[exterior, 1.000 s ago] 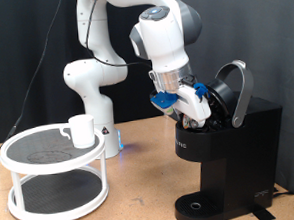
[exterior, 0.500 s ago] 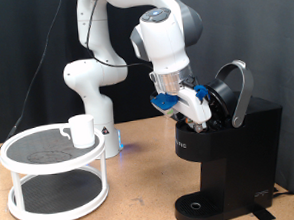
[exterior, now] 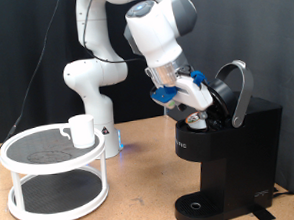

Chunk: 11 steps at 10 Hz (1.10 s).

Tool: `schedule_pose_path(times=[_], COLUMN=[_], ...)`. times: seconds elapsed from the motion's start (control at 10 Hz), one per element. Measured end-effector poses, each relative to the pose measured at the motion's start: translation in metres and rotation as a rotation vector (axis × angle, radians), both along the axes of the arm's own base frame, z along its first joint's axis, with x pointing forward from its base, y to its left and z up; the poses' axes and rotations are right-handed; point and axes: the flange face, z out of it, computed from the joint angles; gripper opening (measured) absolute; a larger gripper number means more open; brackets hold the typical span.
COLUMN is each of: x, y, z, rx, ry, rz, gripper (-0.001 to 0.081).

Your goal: Make a cup of coffee with the keurig machine

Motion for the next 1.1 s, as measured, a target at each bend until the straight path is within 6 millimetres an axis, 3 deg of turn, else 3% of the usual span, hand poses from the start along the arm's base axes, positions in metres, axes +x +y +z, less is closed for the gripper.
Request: schedule_pose_path(times=[0.4, 1.1], x=[-0.01, -0.015], y=[0.005, 0.033], z=[-0.002, -0.018], rx=[-0.018, -0.019], ry=[0.085, 0.112], rz=[0.062, 0.084], gripper=[0.0735, 0.0735])
